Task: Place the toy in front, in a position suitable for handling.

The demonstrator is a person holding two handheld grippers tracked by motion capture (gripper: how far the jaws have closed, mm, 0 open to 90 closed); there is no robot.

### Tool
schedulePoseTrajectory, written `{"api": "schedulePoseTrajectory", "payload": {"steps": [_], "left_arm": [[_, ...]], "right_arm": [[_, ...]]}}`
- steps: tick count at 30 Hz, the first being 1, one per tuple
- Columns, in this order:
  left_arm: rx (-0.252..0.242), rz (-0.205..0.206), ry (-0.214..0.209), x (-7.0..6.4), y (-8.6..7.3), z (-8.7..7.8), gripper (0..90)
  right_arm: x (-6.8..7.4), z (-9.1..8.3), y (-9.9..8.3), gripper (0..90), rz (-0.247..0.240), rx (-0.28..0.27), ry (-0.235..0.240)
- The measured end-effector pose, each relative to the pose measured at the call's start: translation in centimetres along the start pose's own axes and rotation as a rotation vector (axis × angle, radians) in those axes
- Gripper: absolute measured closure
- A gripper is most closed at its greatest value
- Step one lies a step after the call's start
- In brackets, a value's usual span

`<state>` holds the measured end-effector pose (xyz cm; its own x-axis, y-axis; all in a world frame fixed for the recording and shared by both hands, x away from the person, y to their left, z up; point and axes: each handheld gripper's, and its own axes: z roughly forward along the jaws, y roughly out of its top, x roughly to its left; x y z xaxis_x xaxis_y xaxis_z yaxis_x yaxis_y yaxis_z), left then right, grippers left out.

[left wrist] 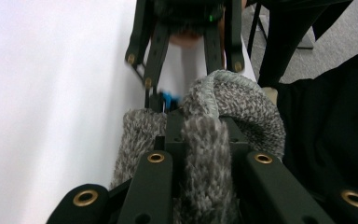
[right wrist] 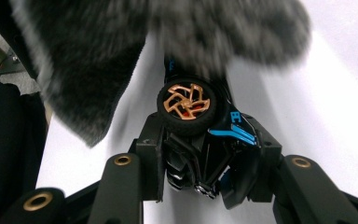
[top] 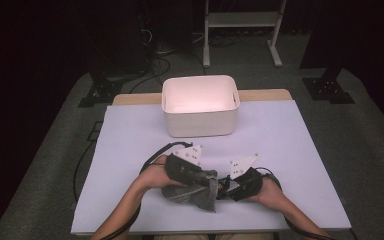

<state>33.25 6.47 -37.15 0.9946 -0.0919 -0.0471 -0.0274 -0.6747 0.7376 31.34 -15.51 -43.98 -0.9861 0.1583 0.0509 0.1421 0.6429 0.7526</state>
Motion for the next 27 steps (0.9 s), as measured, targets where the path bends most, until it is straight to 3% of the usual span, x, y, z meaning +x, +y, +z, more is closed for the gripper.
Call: {"api": "schedulePoseTrajectory", "payload": {"steps": [4,10,16,27], "left_arm": [[0.023,0.035,-0.024,0.3,1.4,1.9,78.1],[0.047,0.033,-0.045,0.6,1.8,3.3,78.1],[0.055,0.024,-0.028,0.3,0.9,2.2,77.8],[0.022,-0.072,0.021,-0.2,-3.3,-1.8,77.5]], "right_arm": [[0.0,0.1,-0.1,56.9,0.012,-0.014,0.001],[-0.1,0.1,-0.3,56.9,0.020,-0.025,0.007],[0.0,0.1,-0.3,57.0,0.004,-0.022,-0.002],[-0.1,0.2,-0.3,57.0,0.006,-0.020,0.009]]}}
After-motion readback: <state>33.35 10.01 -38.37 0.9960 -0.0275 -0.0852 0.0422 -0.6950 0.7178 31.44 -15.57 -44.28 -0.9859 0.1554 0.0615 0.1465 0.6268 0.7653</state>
